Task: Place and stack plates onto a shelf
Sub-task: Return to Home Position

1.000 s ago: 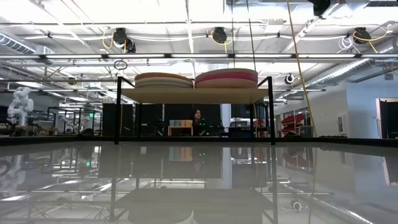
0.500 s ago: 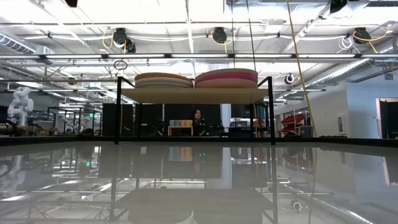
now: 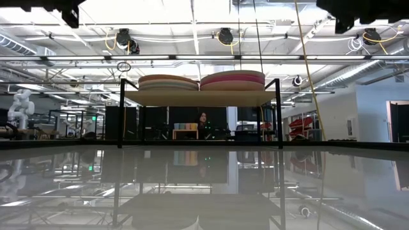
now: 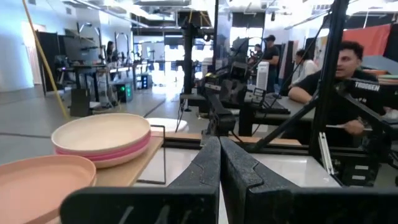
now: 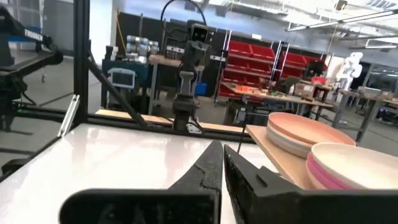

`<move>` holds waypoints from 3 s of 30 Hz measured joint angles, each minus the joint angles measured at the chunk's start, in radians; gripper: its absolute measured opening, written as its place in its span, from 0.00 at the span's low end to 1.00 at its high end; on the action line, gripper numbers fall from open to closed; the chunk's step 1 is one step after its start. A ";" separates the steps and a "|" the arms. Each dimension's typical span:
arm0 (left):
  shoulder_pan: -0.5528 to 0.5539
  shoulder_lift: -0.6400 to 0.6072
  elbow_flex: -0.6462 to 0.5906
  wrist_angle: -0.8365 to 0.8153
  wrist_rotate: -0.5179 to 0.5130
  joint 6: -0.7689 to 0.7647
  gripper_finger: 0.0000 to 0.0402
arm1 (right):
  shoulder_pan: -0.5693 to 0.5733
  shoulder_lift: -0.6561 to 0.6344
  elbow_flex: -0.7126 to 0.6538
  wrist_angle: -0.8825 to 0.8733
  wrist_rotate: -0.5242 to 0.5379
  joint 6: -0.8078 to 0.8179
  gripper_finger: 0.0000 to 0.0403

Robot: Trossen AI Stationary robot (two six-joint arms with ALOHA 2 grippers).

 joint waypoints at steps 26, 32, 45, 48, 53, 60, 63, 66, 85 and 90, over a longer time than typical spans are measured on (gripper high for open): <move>-0.002 -0.063 -0.453 0.395 0.021 -0.052 0.00 | -0.112 -0.001 -0.315 0.294 -0.098 0.150 0.00; -0.002 -0.061 -0.453 0.358 0.021 -0.050 0.00 | -0.112 0.000 -0.316 0.243 -0.101 0.169 0.00; -0.002 -0.061 -0.453 0.262 0.021 -0.027 0.00 | -0.112 0.001 -0.318 0.091 -0.099 0.320 0.00; -0.002 -0.060 -0.453 0.255 0.021 -0.026 0.00 | -0.112 0.001 -0.318 0.092 -0.098 0.332 0.00; -0.002 -0.061 -0.453 0.258 0.020 -0.026 0.00 | -0.112 0.001 -0.319 0.090 -0.098 0.328 0.00; -0.002 -0.061 -0.453 0.294 -0.026 -0.023 0.00 | -0.112 0.000 -0.319 0.091 -0.101 0.318 0.00; -0.002 -0.060 -0.453 0.343 -0.046 0.010 0.00 | -0.112 0.000 -0.319 0.091 -0.102 0.318 0.00; -0.002 -0.061 -0.452 0.397 -0.072 0.054 0.00 | -0.112 0.001 -0.319 0.091 -0.102 0.318 0.00; -0.002 -0.061 -0.452 0.412 -0.072 0.078 0.00 | -0.112 0.000 -0.319 0.091 -0.103 0.318 0.00; -0.002 -0.061 -0.452 0.412 -0.071 0.080 0.00 | -0.112 0.000 -0.319 0.091 -0.103 0.318 0.00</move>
